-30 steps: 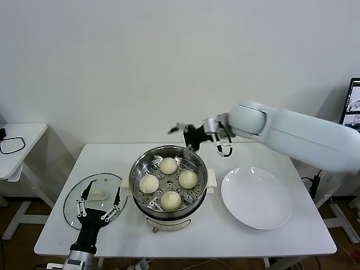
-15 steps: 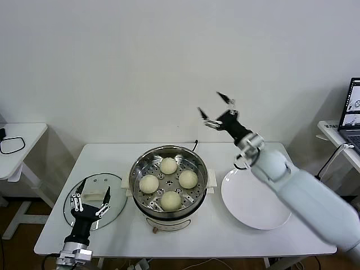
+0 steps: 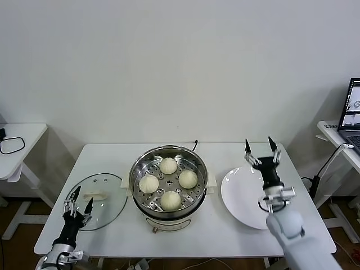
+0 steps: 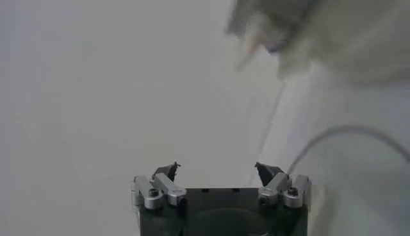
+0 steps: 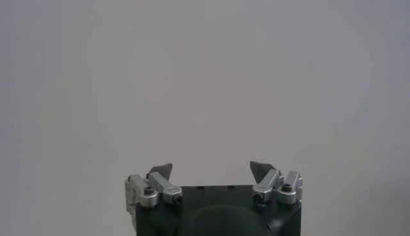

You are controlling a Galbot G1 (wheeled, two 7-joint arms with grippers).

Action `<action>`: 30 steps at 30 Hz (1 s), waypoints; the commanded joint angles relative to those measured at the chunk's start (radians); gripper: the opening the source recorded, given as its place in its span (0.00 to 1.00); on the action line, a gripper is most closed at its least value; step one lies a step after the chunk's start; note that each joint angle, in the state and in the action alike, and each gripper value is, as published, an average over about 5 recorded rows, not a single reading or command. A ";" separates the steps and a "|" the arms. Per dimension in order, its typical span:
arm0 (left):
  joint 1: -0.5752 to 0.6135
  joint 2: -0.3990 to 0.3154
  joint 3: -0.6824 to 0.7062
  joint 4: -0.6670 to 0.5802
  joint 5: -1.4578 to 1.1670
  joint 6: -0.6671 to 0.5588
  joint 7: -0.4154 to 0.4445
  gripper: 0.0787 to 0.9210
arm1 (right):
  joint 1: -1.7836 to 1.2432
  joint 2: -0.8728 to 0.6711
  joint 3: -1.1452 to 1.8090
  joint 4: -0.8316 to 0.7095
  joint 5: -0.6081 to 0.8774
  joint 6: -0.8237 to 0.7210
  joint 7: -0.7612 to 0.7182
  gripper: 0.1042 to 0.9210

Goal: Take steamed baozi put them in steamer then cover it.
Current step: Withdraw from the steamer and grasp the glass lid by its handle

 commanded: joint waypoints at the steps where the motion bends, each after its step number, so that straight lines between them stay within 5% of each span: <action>1: -0.067 0.007 -0.020 0.167 0.295 -0.040 -0.080 0.88 | -0.224 0.135 0.155 0.009 -0.083 0.033 0.017 0.88; 30: -0.248 -0.006 0.034 0.319 0.290 -0.034 -0.084 0.88 | -0.214 0.209 0.118 -0.019 -0.161 0.022 0.014 0.88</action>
